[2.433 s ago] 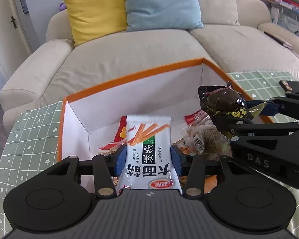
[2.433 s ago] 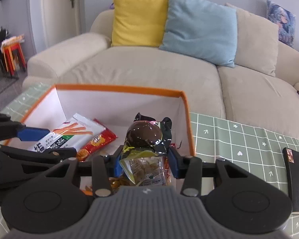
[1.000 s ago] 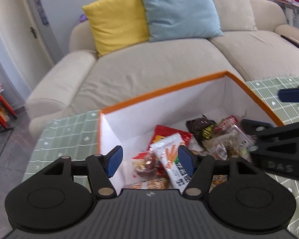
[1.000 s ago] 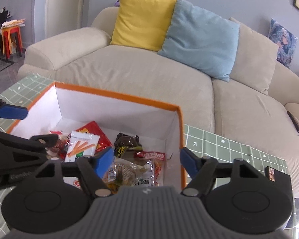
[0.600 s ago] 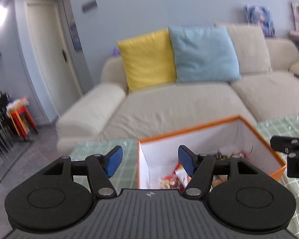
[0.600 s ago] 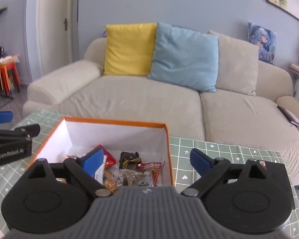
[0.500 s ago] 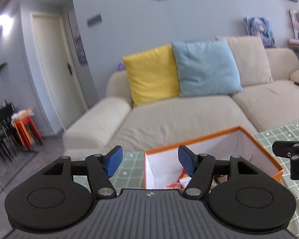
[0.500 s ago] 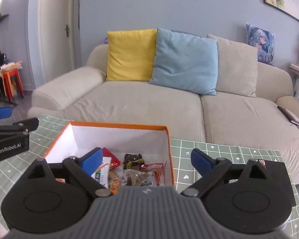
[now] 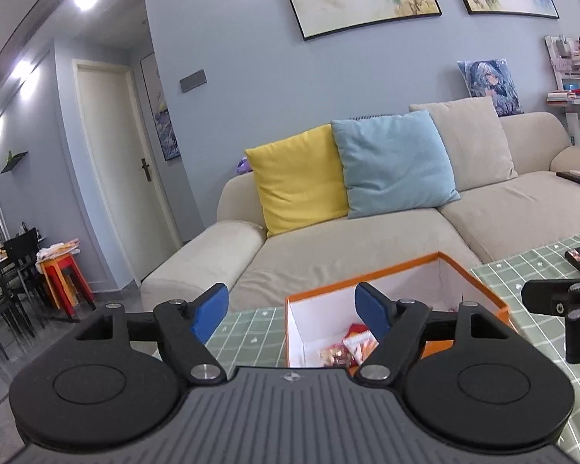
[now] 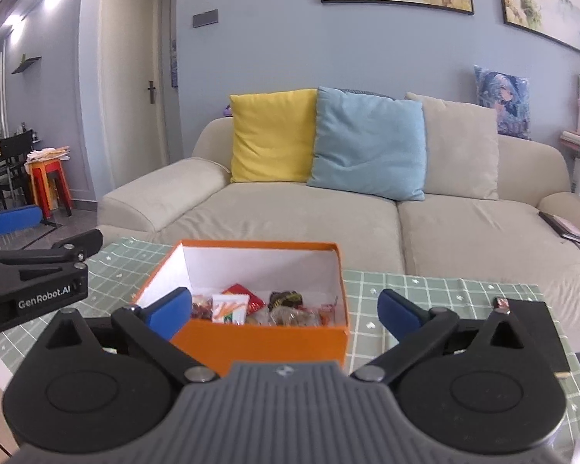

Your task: Organize snacks

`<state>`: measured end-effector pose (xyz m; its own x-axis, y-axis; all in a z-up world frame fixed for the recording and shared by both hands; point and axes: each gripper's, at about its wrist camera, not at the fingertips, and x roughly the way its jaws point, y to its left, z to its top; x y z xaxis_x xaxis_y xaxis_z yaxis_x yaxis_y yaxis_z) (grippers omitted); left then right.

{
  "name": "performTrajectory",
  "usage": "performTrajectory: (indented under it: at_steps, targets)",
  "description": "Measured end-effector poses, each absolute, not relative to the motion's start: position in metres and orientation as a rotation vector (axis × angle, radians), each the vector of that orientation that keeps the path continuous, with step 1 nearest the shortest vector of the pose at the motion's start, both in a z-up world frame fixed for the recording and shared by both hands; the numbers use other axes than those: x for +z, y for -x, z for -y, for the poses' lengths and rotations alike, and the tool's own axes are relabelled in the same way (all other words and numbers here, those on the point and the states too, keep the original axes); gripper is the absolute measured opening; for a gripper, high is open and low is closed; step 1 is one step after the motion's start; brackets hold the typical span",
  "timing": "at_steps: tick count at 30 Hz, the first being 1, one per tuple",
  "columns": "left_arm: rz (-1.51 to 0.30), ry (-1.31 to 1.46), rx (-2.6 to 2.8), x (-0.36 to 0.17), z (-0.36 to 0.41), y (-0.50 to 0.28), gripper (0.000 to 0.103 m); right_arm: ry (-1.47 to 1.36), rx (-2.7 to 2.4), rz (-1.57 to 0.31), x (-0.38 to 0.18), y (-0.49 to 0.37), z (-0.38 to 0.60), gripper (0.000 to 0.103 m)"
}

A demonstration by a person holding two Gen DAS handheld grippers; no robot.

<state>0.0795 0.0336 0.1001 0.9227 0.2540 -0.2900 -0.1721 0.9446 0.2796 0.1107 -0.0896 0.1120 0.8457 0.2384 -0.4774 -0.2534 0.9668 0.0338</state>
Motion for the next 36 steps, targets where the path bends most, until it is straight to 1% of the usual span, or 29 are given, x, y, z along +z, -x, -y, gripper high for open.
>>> performTrajectory:
  at_steps: [3,7,17,36]
  targets:
    - [-0.368,-0.244,0.201,0.089,-0.029,-0.073,0.089,0.006,0.240,-0.527,0.103,-0.101,0.094,0.099]
    - [-0.474,-0.208,0.166,0.071,-0.030,-0.077,0.089,-0.007,0.248,-0.579,0.083,-0.096,0.095,0.099]
    - [-0.633,-0.164,0.175,0.032,-0.038,-0.080,0.089,-0.014,0.201,-0.686,0.042,-0.105,0.097,0.099]
    - [-0.705,-0.163,0.178,0.019,-0.038,-0.084,0.089,-0.004,0.189,-0.712,0.029,-0.116,0.095,0.099]
